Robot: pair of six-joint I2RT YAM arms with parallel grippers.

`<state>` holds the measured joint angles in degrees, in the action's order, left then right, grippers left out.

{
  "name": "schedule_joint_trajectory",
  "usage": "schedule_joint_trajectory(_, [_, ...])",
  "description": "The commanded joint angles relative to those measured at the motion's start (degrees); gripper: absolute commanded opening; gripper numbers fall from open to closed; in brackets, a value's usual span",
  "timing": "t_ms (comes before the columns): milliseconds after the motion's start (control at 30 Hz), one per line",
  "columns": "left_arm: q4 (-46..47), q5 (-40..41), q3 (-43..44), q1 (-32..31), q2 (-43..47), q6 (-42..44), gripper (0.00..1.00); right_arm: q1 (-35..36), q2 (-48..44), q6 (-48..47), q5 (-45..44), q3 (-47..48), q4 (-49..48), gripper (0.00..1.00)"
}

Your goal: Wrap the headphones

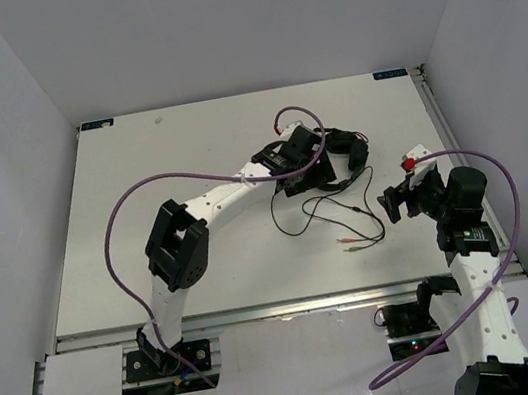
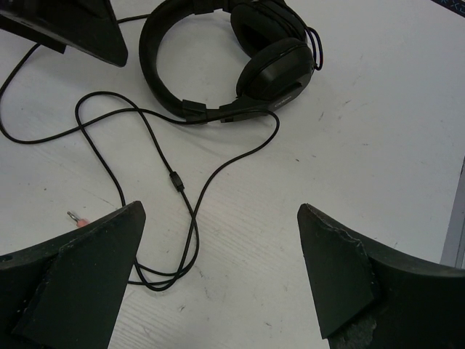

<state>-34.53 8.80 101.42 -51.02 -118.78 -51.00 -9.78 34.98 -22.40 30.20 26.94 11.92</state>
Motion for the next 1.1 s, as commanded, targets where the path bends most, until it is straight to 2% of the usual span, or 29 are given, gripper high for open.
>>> schedule_joint_trajectory(0, [-3.8, 7.5, 7.6, 0.0, -3.6, -1.5, 0.88, -0.6, -0.5, 1.0, 0.7, 1.7, -1.0, 0.92])
schedule_joint_trajectory(267, [-6.5, 9.4, 16.5, 2.3, -12.0, -4.7, 0.81, -0.9, -0.9, 1.0, 1.6, 1.7, -1.1, 0.91])
schedule_joint_trajectory(600, [-7.8, 10.1, 19.9, 3.6, -18.0, -5.4, 0.69, -1.1, -1.2, 0.8, 1.9, 1.7, -1.2, 0.91])
schedule_joint_trajectory(700, [-8.2, 10.1, 20.9, 4.0, -19.5, -5.3, 0.59, -1.2, -1.1, 0.8, 1.6, 1.8, -1.2, 0.91])
schedule_joint_trajectory(867, [-10.6, 10.2, 24.8, 4.2, -22.9, -4.9, 0.49, -1.3, -1.3, 0.8, 1.3, 1.8, -1.2, 0.91])
schedule_joint_trajectory(1067, [-10.6, 9.6, 25.0, 4.2, -23.3, -4.8, 0.36, -1.7, -1.4, 0.9, 1.3, 1.7, -1.4, 0.91])
